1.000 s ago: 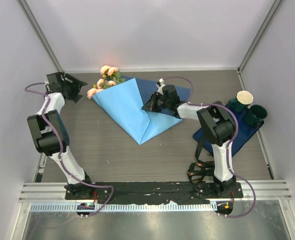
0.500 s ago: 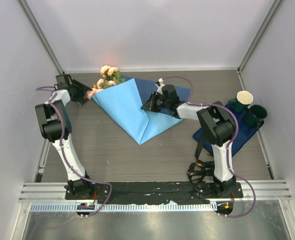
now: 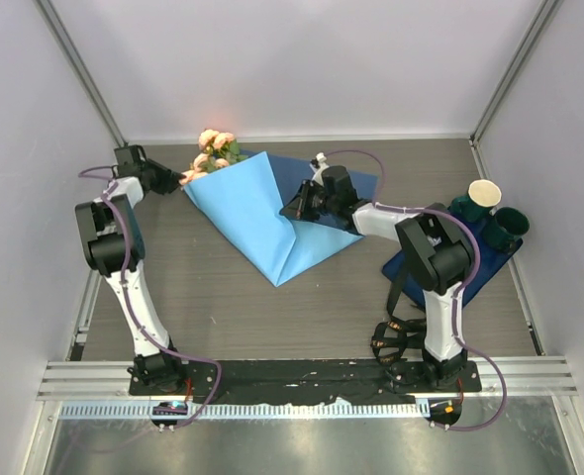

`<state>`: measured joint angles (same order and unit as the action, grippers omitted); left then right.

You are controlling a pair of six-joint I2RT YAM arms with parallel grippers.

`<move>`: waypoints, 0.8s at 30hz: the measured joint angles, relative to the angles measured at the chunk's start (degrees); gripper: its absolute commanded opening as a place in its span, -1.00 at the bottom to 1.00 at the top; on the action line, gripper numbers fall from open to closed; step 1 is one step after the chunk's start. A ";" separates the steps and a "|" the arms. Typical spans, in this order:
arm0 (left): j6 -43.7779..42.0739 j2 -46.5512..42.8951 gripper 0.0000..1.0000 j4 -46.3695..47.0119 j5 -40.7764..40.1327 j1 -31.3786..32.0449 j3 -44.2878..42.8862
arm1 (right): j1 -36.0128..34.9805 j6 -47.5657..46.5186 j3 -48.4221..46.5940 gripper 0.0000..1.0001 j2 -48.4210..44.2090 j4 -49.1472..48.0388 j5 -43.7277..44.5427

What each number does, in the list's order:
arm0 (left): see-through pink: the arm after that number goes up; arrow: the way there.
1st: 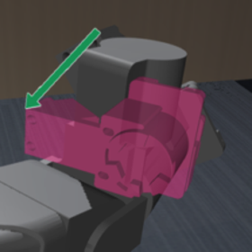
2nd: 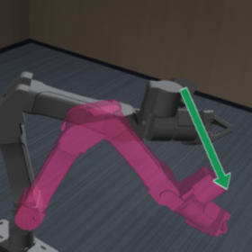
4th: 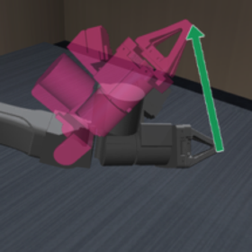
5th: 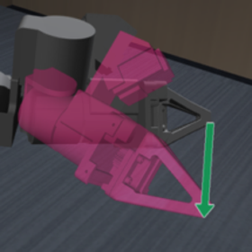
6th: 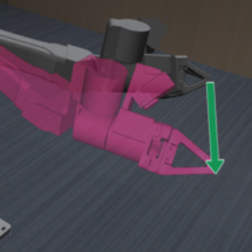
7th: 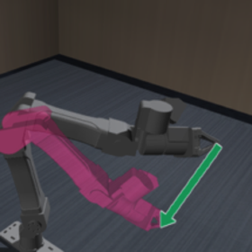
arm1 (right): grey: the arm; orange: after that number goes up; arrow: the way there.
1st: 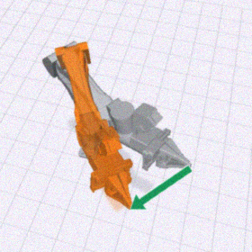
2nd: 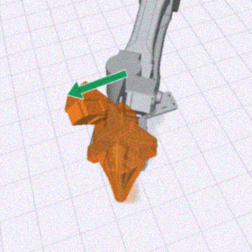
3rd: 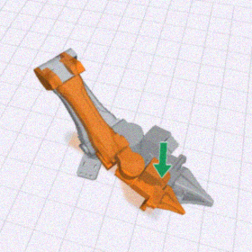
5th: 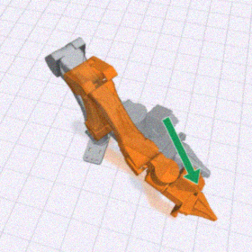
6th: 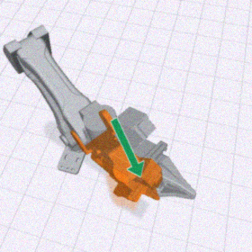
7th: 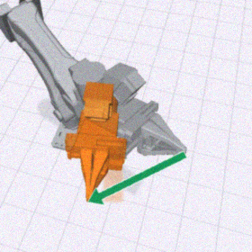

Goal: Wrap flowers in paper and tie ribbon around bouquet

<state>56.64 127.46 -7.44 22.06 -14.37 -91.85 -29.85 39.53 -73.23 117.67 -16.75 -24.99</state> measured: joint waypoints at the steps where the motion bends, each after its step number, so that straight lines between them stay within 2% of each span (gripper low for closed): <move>1: -0.09 0.00 -0.55 0.20 0.11 0.26 -0.48 | 0.00 0.37 0.37 -1.00 -0.74 0.13 0.37; 10: 0.26 4.35 -0.60 4.63 4.35 4.63 -12.07 | -0.09 7.10 8.07 -1.00 -7.32 -1.75 5.09; 17: 1.22 8.72 -0.55 5.31 5.75 6.93 -14.53 | -0.11 10.23 13.33 -1.00 -9.75 -2.10 10.23; 22: 0.68 11.19 -0.27 2.71 5.79 6.75 -15.58 | -0.11 10.69 15.13 -1.00 -9.75 -2.51 12.26; 23: 0.13 11.30 -0.19 1.60 5.77 6.75 -16.11 | -0.11 10.69 15.34 -1.00 -9.75 -2.51 12.50; 24: -0.33 11.32 -0.02 1.01 5.75 6.73 -16.48 | -0.11 10.67 15.47 -1.00 -9.75 -2.51 12.74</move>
<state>56.31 138.78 -6.44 27.81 -7.64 -108.33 -29.95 50.19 -57.76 107.92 -19.27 -12.25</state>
